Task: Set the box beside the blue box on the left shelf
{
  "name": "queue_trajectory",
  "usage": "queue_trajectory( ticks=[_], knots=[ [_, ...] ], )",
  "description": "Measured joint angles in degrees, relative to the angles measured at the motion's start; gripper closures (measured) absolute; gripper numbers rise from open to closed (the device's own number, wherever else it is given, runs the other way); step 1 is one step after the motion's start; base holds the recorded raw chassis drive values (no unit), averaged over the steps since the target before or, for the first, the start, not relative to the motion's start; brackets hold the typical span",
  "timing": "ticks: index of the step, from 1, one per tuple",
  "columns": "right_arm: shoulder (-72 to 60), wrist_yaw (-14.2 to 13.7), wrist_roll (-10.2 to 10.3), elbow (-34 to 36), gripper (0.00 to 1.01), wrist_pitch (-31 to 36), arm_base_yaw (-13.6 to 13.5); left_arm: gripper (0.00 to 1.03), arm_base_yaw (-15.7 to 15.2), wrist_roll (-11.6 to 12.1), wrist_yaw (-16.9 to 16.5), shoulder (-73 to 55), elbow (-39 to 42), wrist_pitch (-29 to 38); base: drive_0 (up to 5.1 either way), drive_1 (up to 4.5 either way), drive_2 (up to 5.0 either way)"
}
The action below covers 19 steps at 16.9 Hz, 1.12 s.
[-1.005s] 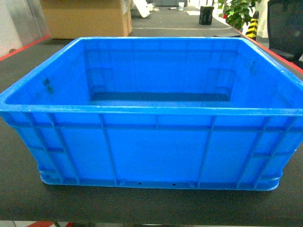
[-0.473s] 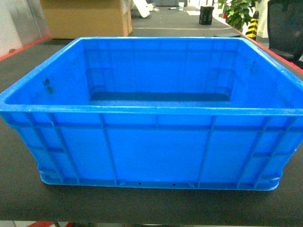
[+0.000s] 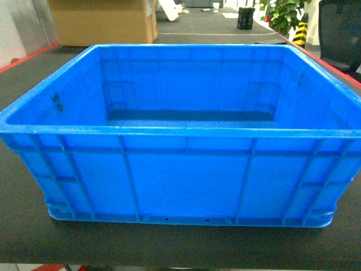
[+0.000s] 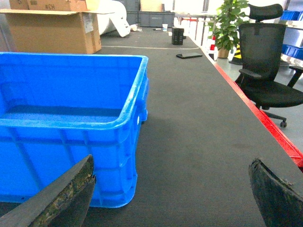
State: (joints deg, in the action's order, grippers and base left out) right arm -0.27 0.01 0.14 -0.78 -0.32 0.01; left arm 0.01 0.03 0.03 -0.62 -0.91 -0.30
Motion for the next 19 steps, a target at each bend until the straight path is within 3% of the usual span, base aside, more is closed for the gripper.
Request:
queue_trajectory(
  ticks=[2, 3, 4, 5, 7, 10, 11, 12, 15, 17, 19],
  knots=[
    [0.0, 0.0, 0.0, 0.0, 0.03, 0.0, 0.0, 0.05, 0.0, 0.0, 0.0, 0.0, 0.0, 0.0, 0.0, 0.0, 0.0],
    [-0.3, -2.4, -0.2, -0.2, 0.03, -1.4, -0.8, 0.05, 0.0, 0.0, 0.0, 0.0, 0.0, 0.0, 0.0, 0.0, 0.0],
    [-1.7, -7.1, -0.4, -0.4, 0.03, -3.0, -2.4, 0.05, 1.6, -0.6, 4.1, -0.5, -0.5, -3.3, 0.0, 0.0, 0.0],
    [-2.7, -9.0, -0.4, -0.6, 0.03, -3.1, -2.2, 0.05, 3.5, -1.4, 7.9, -1.9, -0.6, -3.4, 0.0, 0.0, 0.0],
    [-3.6, -9.4, 1.0, -1.2, 0.03, -2.4, -1.9, 0.05, 3.8, -2.8, 10.8, -3.2, -0.8, -1.3, 0.0, 0.0, 0.0],
    [-14.9, -7.3, 3.0, -5.6, 0.03, 6.6, -2.8, 0.05, 1.4, -3.8, 7.6, -16.1, -4.5, 9.4, 0.0, 0.0, 0.0],
    [-25.7, -5.3, 3.1, -11.7, 0.03, 12.9, -3.6, 0.05, 1.0, -4.6, 5.4, -27.7, -10.6, 18.7, 0.0, 0.0, 0.0],
    [-38.3, -3.6, 3.1, -19.0, 0.03, 16.1, -4.9, 0.05, 2.6, -4.4, 4.1, -41.9, -18.5, 26.6, 0.0, 0.0, 0.0],
    [-57.5, -3.0, 3.7, -29.4, 0.03, 16.2, -5.7, 0.05, 5.6, -2.5, 4.5, -62.5, -30.3, 27.0, 0.0, 0.0, 0.0],
    [-73.2, -2.1, 5.8, -39.0, 0.03, 17.0, -5.5, 0.05, 6.6, -2.6, 5.7, -77.8, -39.5, 25.6, 0.0, 0.0, 0.0],
    [-83.0, -1.2, 6.9, -44.7, 0.03, 16.9, -5.2, 0.05, 7.0, -2.9, 6.6, -85.7, -42.8, 25.0, 0.0, 0.0, 0.0]
  ],
)
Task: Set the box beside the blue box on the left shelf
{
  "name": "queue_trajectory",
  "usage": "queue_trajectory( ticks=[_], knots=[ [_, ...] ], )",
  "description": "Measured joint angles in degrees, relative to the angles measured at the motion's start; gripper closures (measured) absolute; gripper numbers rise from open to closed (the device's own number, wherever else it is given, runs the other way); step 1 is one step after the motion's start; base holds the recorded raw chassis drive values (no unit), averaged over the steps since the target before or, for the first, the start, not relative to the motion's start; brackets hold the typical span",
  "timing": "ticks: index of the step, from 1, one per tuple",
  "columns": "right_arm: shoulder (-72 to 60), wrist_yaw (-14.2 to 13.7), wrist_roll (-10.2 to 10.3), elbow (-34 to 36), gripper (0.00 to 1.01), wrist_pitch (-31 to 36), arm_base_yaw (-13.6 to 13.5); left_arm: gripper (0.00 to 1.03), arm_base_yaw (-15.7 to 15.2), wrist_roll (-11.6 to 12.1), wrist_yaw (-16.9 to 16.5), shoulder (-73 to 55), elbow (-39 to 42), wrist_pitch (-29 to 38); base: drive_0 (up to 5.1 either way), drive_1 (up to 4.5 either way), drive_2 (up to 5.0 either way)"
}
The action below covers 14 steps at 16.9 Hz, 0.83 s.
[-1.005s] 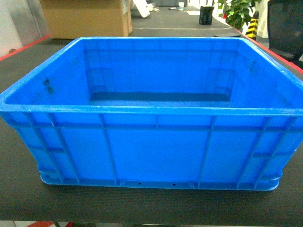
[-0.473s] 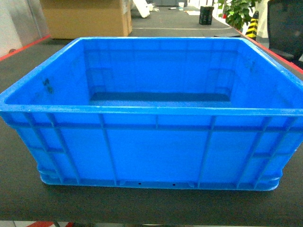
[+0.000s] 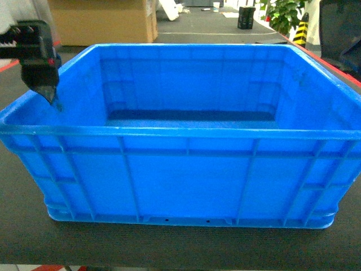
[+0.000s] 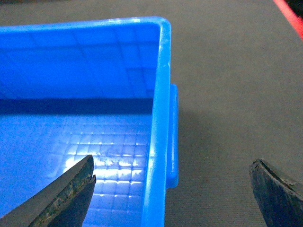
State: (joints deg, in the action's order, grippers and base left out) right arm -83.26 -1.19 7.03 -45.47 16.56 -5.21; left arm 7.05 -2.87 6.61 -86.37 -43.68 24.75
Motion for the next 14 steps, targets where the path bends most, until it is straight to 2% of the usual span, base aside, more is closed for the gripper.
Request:
queue_trajectory(
  ticks=[4, 7, 10, 11, 14],
  knots=[
    [-10.6, 0.9, 1.1, -5.3, 0.03, -2.3, -0.4, 0.05, -0.3, -1.2, 0.5, -6.9, -2.3, -0.3, 0.0, 0.0, 0.0],
    [-12.3, 1.6, 2.4, -6.9, 0.03, -2.8, -1.7, 0.05, -0.9, -2.1, 0.5, -8.5, -3.5, -1.2, 0.0, 0.0, 0.0],
    [-13.0, 1.4, 2.5, -7.3, 0.05, -4.3, -2.6, 0.05, -1.3, -2.8, 0.0, -8.5, -4.1, -3.0, 0.0, 0.0, 0.0],
    [-13.2, 1.0, 2.4, -7.3, 0.16, -4.6, -2.6, 0.05, -1.3, -2.7, -0.1, -8.5, -4.1, -3.0, 0.0, 0.0, 0.0],
    [-13.2, 0.4, 2.3, -7.3, 0.45, -4.6, -2.6, 0.3, -1.4, -1.2, -0.5, -8.5, -4.5, -3.9, 0.0, 0.0, 0.0]
  ],
)
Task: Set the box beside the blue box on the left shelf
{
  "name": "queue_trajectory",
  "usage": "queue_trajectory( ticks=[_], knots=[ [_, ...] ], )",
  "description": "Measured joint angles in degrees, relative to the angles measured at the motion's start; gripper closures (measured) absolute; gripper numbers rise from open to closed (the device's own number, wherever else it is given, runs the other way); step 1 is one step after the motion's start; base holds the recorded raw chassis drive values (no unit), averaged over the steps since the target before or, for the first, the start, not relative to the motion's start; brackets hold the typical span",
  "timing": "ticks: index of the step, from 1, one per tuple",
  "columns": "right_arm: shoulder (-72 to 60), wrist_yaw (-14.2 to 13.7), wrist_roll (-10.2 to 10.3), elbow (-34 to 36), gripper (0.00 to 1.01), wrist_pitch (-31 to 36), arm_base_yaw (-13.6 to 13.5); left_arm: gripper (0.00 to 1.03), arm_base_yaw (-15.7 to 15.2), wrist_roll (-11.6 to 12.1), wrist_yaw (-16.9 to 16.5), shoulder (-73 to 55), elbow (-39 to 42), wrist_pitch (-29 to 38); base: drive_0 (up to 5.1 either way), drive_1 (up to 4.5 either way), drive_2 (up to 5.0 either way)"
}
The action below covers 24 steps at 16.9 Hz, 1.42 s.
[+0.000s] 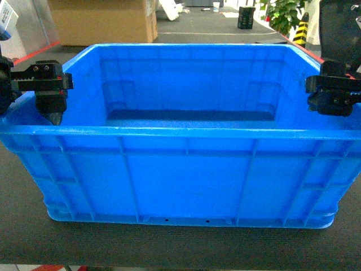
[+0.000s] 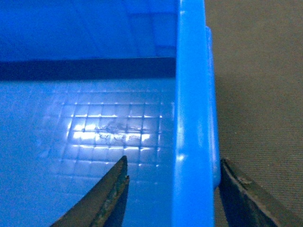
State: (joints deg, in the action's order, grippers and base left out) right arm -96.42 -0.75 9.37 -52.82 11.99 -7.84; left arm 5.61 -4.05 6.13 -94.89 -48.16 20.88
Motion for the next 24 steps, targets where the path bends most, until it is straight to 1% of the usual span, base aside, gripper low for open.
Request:
queue_trajectory(
  ticks=[1, 2, 3, 5, 6, 8, 9, 11, 13, 15, 18, 24],
  knots=[
    [0.0, -0.5, -0.1, 0.0, 0.56, 0.0, 0.2, 0.43, 0.0, 0.3, -0.3, 0.0, -0.1, -0.2, 0.0, 0.0, 0.0],
    [0.0, -0.7, -0.3, 0.0, 0.66, 0.2, 0.5, 0.52, -0.1, 0.8, -0.4, 0.0, -0.2, -0.5, 0.0, 0.0, 0.0],
    [0.0, -1.3, -0.9, 0.0, 0.77, 0.1, 0.5, 0.65, -0.1, 1.1, -0.7, 0.0, -0.3, -0.7, 0.0, 0.0, 0.0],
    [-0.2, -2.0, -1.3, 0.0, 0.8, 0.4, 0.4, 0.85, -0.1, 1.4, -0.9, 0.0, -0.6, -1.1, 0.0, 0.0, 0.0],
    [-0.2, -2.0, -1.3, 0.0, 0.8, 0.4, 0.3, 0.87, 0.0, 1.6, -0.5, 0.0, -0.7, -1.2, 0.0, 0.0, 0.0],
    [-0.2, -2.0, -1.3, 0.0, 0.8, 0.5, 0.3, 0.88, 0.2, 2.5, 0.1, 0.0, -0.8, -1.1, 0.0, 0.0, 0.0],
    [0.0, -2.2, -1.5, 0.1, 0.8, 0.8, 0.2, 0.9, 0.3, 2.3, 0.0, 0.3, -0.8, -0.1, 0.0, 0.0, 0.0],
    [0.9, -2.0, -1.0, 1.4, 0.8, 1.8, 0.1, 0.92, 0.6, 1.5, 0.1, 2.3, 0.5, 1.5, 0.0, 0.0, 0.0],
    [3.5, -1.9, -0.6, 4.2, 0.8, 2.8, 0.0, 0.93, 1.2, 1.5, 0.2, 5.5, 3.5, 3.2, 0.0, 0.0, 0.0],
    [9.0, -2.3, -0.7, 8.0, 0.8, 5.9, -0.1, 0.93, 1.6, 2.0, 1.4, 10.7, 6.8, 5.8, 0.0, 0.0, 0.0],
    [17.2, -4.2, -1.1, 13.1, 0.8, 8.1, -0.9, 0.93, 2.6, 3.5, 2.7, 17.8, 10.9, 8.0, 0.0, 0.0, 0.0],
    [33.1, -7.0, -2.1, 21.9, 0.8, 6.9, -2.2, 0.93, 5.0, 3.6, 5.3, 31.8, 19.9, 8.7, 0.0, 0.0, 0.0]
  ],
)
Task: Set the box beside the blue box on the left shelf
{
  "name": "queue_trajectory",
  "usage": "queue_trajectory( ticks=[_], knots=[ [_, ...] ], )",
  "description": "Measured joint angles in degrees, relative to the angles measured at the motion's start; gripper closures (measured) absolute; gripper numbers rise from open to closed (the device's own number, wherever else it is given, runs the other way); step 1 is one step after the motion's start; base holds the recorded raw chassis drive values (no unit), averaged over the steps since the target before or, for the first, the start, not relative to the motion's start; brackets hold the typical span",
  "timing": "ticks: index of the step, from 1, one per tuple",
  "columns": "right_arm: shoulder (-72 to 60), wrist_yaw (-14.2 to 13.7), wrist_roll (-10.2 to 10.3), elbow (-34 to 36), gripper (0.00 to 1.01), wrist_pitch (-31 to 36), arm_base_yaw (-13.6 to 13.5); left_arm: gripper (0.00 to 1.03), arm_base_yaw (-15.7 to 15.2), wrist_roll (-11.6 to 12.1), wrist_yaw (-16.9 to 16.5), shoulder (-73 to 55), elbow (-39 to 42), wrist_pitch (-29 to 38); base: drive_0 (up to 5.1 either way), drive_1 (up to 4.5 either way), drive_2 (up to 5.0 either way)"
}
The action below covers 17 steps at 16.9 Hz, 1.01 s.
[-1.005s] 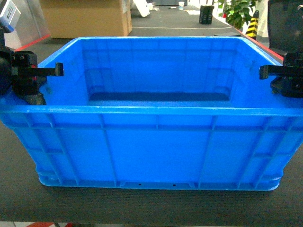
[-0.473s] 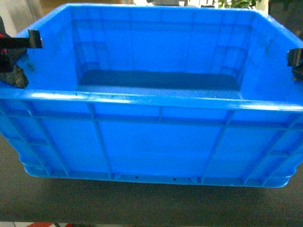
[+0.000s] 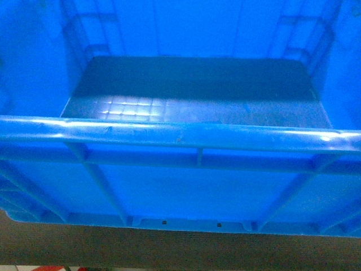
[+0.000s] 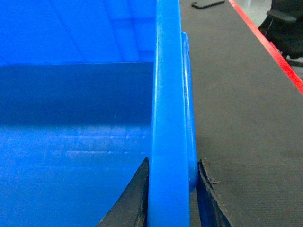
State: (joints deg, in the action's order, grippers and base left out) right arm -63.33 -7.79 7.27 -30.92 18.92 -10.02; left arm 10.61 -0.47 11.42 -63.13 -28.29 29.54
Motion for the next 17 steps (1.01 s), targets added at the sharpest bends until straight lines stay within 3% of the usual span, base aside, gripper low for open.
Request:
queue_trajectory(
  ticks=[2, 3, 10, 17],
  knots=[
    [8.9, -1.6, -1.1, 2.7, 0.8, -2.4, -0.9, 0.93, 1.2, -0.3, 1.0, 7.0, 3.1, -0.7, 0.0, 0.0, 0.0],
    [11.4, -3.4, -3.0, 4.8, 0.8, -0.3, -1.4, 0.93, 2.0, -0.2, 2.0, 9.4, 4.9, 0.4, 0.0, 0.0, 0.0],
    [11.6, -3.7, -3.3, 5.4, 0.8, -0.4, -1.6, 0.93, 2.0, 0.1, 2.0, 9.0, 5.0, 0.2, -0.1, -0.09, -0.1],
    [11.6, -3.7, -3.5, 5.4, 0.8, -0.4, -1.6, 0.93, 2.0, 0.1, 2.0, 9.0, 5.0, 0.1, -1.7, -1.74, -1.7]
  ],
)
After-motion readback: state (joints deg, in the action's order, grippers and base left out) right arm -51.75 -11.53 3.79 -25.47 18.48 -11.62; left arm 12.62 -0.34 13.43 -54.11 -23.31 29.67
